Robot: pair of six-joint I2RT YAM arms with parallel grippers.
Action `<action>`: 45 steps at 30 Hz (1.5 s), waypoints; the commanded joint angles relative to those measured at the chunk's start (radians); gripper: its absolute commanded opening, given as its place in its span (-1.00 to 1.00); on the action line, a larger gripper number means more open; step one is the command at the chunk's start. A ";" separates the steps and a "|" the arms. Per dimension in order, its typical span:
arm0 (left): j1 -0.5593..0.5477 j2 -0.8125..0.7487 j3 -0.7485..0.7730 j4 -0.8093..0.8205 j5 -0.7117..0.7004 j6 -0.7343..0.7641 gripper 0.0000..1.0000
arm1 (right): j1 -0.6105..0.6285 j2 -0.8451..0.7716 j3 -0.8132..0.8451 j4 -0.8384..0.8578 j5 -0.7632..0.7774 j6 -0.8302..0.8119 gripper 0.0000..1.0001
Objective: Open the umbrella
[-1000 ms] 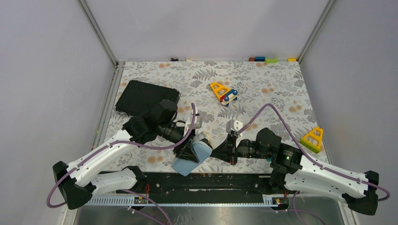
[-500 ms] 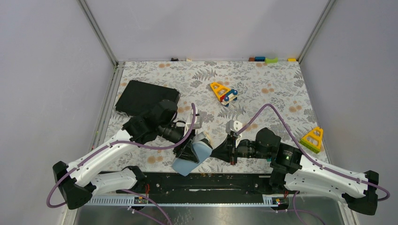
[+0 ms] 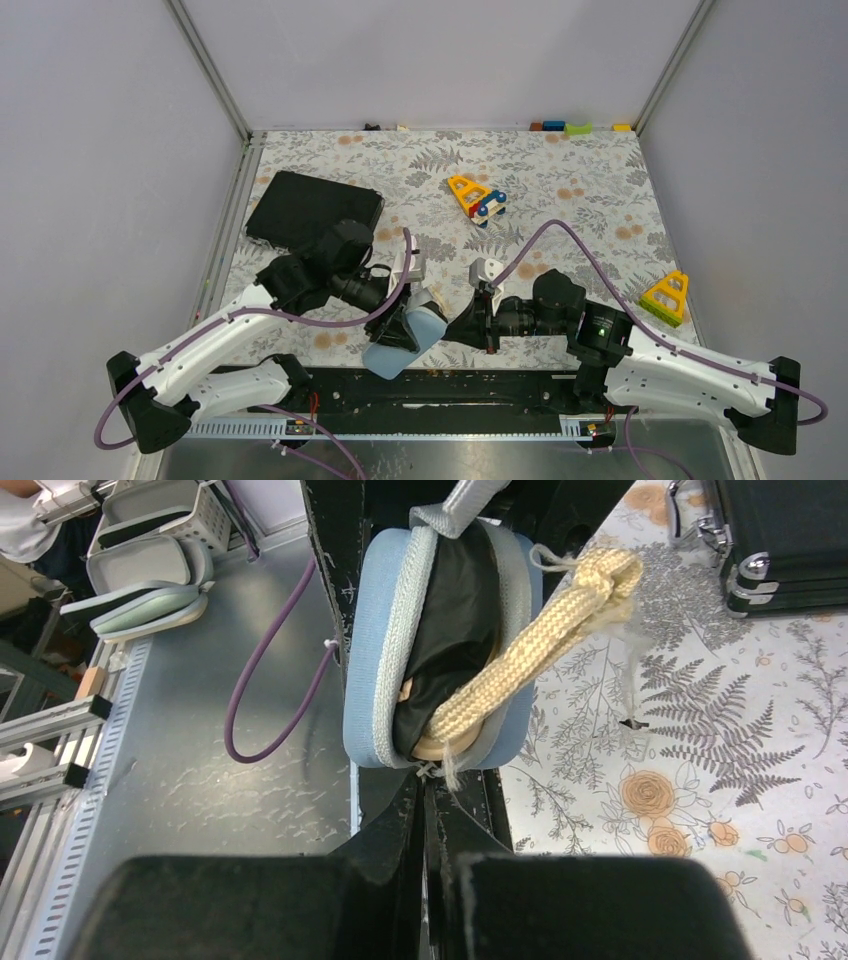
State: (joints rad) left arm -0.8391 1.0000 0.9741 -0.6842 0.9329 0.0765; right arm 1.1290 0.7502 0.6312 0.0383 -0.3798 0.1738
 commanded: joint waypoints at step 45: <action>0.086 -0.192 -0.061 0.390 -0.035 -0.157 -1.00 | 0.000 0.133 -0.056 0.074 -0.080 0.117 -1.00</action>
State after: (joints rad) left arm -0.7731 0.8455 0.8742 -0.5217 0.9035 -0.0601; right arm 1.1233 0.8734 0.6075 0.1898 -0.4355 0.2745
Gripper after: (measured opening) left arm 0.483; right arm 0.019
